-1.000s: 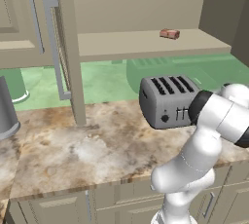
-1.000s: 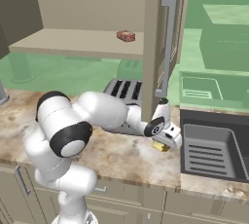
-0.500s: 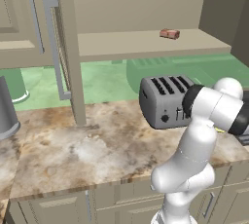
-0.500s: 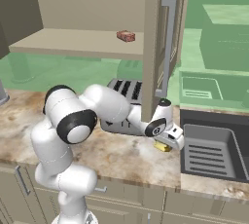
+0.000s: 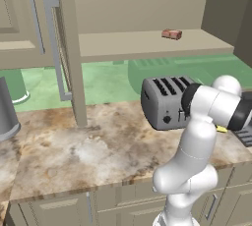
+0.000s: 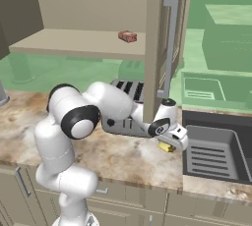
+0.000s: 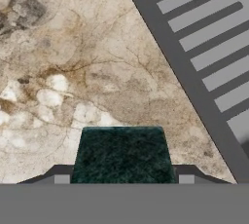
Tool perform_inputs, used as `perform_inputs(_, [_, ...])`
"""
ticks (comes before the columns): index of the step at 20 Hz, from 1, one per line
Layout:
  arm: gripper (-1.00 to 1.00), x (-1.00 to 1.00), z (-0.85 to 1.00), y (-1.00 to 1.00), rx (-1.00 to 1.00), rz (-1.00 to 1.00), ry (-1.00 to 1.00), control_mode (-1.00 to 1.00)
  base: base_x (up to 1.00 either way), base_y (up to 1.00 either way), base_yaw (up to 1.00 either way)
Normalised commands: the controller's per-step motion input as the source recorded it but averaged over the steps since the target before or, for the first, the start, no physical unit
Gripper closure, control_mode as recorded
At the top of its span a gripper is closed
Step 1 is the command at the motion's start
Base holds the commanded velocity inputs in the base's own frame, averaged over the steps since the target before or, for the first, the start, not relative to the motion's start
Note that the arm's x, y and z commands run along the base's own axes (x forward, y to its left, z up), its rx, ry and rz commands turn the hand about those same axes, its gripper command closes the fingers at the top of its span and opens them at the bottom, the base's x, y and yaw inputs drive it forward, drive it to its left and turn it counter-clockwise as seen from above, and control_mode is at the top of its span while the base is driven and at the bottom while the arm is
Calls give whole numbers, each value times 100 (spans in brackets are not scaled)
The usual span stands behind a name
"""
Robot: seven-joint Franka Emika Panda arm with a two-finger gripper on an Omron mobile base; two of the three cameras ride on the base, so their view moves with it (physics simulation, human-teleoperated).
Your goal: Locate and retrieve the sponge and bar soap from the cabinet. Place them next to the sink.
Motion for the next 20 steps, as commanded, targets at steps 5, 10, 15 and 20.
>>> perform_inputs(5, [100, 7, -7, -6, 2, 0, 0, -100, 0, 0, 0])
perform_inputs(10, [100, 3, -7, -3, 2, 0, 0, -100, 0, 0, 0])
perform_inputs(15, [100, 2, -8, -1, 2, 0, 0, -100, 0, 0, 0])
perform_inputs(20, [-100, 0, -8, 0, 2, 0, 0, -100, 0, 0, 0])
